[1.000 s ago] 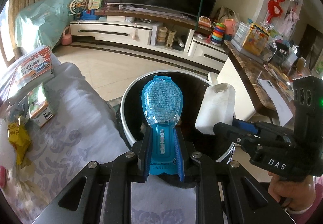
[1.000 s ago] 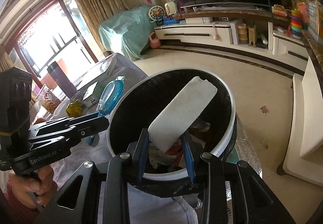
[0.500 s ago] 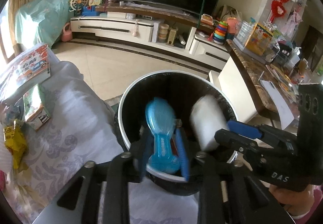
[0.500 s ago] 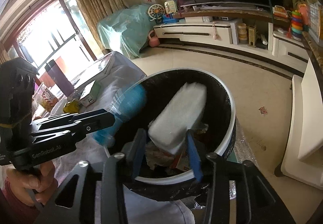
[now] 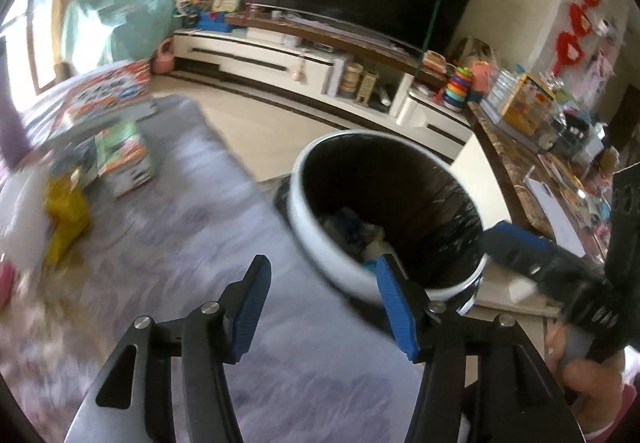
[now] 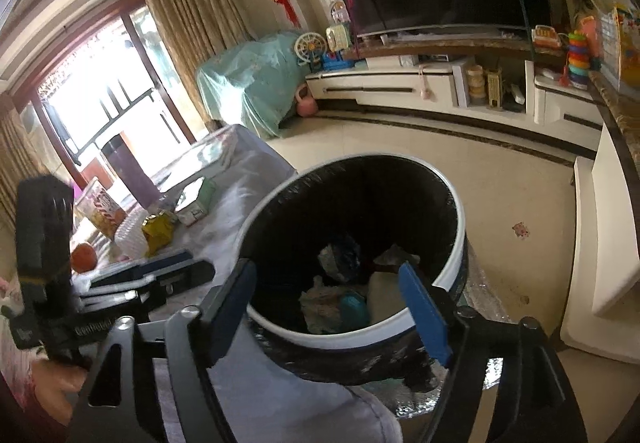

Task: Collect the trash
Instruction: 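Open both tools to drop the blue candy and tissue into the bin, then move both tools back over the table toward the pink candy and yellow bag, then grasp the pink bottle candy with the left tool while the right tool grasps the yellow chip bag, then carry the pink candy and yellow chip bag over the bin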

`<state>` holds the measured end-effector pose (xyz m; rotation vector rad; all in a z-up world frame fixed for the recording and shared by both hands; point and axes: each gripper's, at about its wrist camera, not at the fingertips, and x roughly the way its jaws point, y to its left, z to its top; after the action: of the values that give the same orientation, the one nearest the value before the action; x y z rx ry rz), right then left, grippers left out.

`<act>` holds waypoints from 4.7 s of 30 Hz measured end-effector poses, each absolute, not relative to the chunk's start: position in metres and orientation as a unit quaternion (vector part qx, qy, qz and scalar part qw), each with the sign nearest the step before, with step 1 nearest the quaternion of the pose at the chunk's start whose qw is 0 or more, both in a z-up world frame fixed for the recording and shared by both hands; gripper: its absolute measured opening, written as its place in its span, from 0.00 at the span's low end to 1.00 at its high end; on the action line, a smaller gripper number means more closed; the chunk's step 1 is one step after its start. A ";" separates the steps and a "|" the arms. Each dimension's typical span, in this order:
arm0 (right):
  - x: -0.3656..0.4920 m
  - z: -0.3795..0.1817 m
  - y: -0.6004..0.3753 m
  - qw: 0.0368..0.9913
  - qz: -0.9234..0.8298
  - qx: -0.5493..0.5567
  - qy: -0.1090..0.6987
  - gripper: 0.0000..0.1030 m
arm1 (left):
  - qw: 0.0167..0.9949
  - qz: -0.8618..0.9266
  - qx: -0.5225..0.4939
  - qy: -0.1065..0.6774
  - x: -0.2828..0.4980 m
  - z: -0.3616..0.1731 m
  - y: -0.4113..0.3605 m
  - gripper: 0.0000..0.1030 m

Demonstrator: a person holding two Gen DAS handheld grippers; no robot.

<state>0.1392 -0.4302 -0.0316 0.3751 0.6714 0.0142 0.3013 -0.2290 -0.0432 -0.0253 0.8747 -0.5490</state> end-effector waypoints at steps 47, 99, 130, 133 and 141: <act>0.179 -0.055 -0.241 0.915 0.143 0.139 0.350 0.82 | 0.894 -0.084 -0.130 0.420 0.214 -0.048 -0.008 0.56; 0.268 -0.066 -0.165 0.902 0.193 0.128 0.365 0.37 | 0.901 -0.092 -0.079 0.417 0.272 -0.062 0.042 0.41; 0.162 -0.050 -0.278 0.916 0.132 0.164 0.341 0.37 | 0.891 -0.173 -0.078 0.413 0.197 -0.028 -0.055 0.41; 0.155 -0.049 -0.291 0.918 0.121 0.167 0.338 0.37 | 0.889 -0.183 -0.074 0.414 0.202 -0.029 -0.069 0.41; 0.140 -0.046 -0.319 0.923 0.098 0.176 0.328 0.37 | 0.884 -0.204 -0.061 0.415 0.213 -0.029 -0.100 0.41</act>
<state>0.1397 -0.3188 -0.0457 0.3618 0.6734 0.2002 0.2130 -0.0997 -0.0293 -0.1273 0.8645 -0.4246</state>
